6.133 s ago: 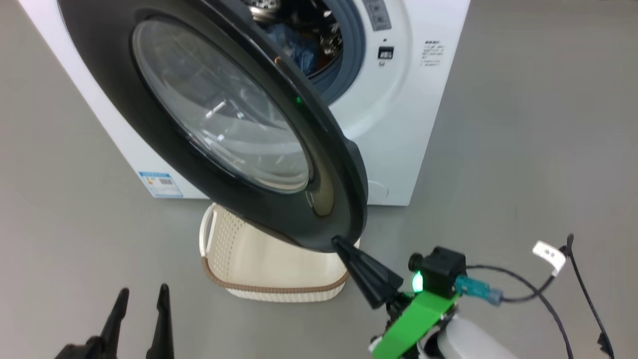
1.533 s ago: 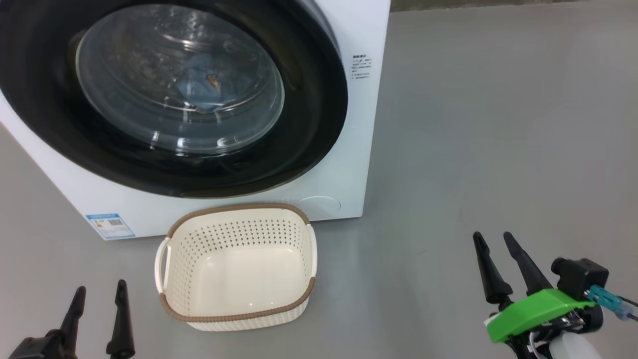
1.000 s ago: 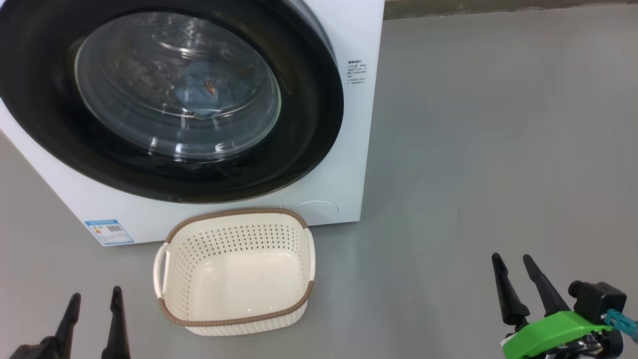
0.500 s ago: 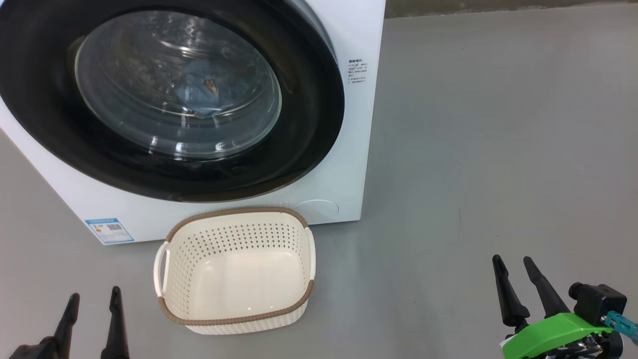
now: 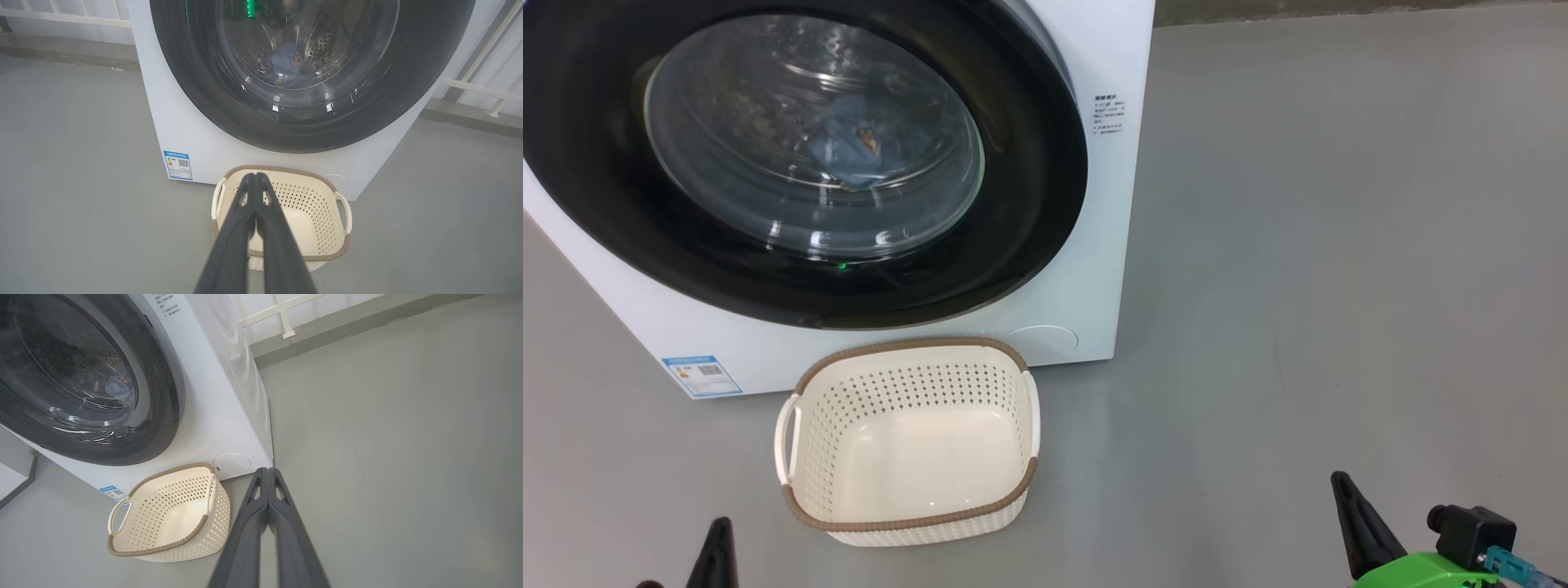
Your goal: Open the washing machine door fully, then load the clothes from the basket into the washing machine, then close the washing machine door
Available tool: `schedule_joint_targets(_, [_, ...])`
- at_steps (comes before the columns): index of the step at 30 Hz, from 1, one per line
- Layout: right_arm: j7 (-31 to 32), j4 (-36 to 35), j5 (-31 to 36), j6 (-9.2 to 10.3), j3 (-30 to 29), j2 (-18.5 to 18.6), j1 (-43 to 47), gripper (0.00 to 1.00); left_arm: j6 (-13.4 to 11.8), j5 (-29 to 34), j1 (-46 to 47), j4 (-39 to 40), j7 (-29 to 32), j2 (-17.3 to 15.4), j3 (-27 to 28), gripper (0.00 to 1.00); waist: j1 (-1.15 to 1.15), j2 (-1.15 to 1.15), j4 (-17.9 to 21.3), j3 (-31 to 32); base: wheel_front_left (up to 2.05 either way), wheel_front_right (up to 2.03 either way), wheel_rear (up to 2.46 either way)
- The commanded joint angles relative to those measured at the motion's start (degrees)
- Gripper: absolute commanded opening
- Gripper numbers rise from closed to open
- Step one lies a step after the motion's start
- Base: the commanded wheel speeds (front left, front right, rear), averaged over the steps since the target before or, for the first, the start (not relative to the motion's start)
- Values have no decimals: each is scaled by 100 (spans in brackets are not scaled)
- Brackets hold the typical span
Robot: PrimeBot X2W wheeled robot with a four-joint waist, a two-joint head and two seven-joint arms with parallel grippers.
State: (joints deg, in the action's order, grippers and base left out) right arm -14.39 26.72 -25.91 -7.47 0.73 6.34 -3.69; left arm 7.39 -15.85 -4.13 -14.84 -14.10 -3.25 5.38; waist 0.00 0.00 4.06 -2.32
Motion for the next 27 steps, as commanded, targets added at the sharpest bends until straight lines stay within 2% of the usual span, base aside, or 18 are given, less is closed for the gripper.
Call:
schedule_joint_targets(1, [35, -133, -170, 0, -34, 34, -105, 0, 0, -165, 76, 107, 21, -90, 38, 0, 3, 0, -8, 6, 0, 0, 0])
schedule_joint_targets(4, [86, -165, -328, 0, -52, 25, -104, 0, 1, -347, 96, 110, 72, -87, 40, 0, 9, 0, -18, 19, 0, 0, 0])
schedule_joint_targets(8, [154, -201, -541, 0, -75, 12, -109, 0, -2, -595, 127, 109, 136, -83, 39, 0, 1, 0, -32, 20, 0, 0, 0])
schedule_joint_targets(27, [474, -371, -1551, -1, -183, -47, -142, 0, -2, -1763, 285, 101, 451, -63, 47, 0, 0, 0, -94, 53, 0, 0, 0])
